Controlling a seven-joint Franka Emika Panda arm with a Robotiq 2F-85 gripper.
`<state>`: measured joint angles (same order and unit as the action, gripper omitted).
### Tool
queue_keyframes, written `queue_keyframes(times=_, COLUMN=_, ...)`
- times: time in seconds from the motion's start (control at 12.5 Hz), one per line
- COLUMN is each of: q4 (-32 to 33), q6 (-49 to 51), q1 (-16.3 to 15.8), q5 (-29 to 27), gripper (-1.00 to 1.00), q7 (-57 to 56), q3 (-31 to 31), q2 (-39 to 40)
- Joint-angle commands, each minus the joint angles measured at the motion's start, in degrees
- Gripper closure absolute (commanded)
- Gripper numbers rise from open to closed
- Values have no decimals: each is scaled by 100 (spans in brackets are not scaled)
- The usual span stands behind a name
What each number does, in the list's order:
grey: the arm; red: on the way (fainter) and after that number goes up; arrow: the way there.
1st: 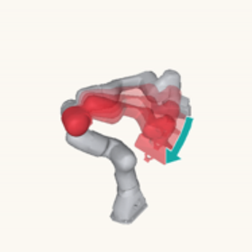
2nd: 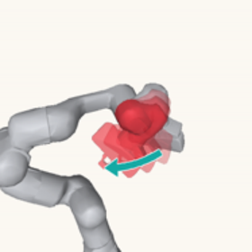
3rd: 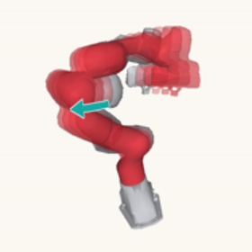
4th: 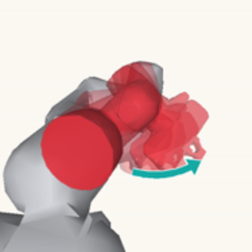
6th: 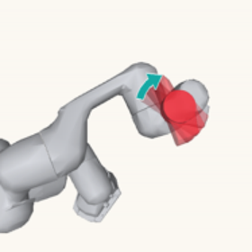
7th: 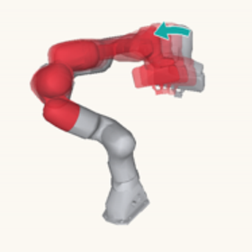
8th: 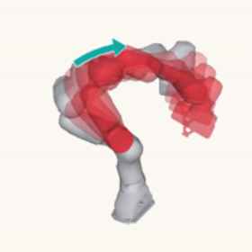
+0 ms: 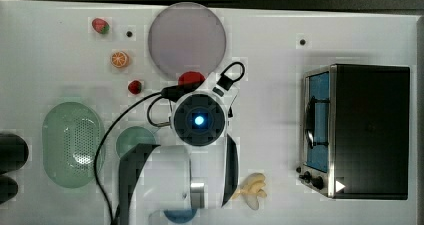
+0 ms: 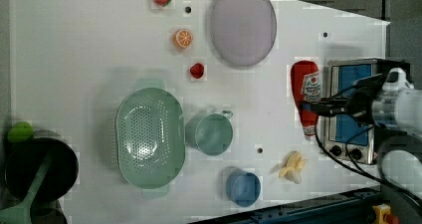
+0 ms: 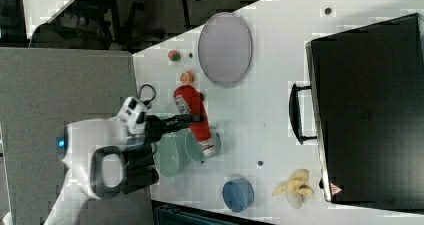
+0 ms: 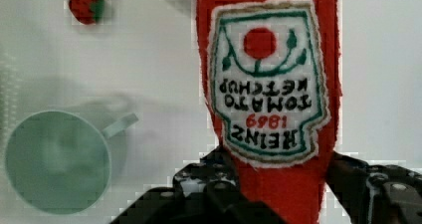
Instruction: Pick Ketchup from the table and place it in strainer.
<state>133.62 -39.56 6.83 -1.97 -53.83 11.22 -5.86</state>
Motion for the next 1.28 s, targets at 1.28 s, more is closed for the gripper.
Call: queue_keyframes(times=1.28, q4=-375, q6=-1481, q1=-448, q5=-233, gripper=-9, q7=4958, q3=2979, q2=1276)
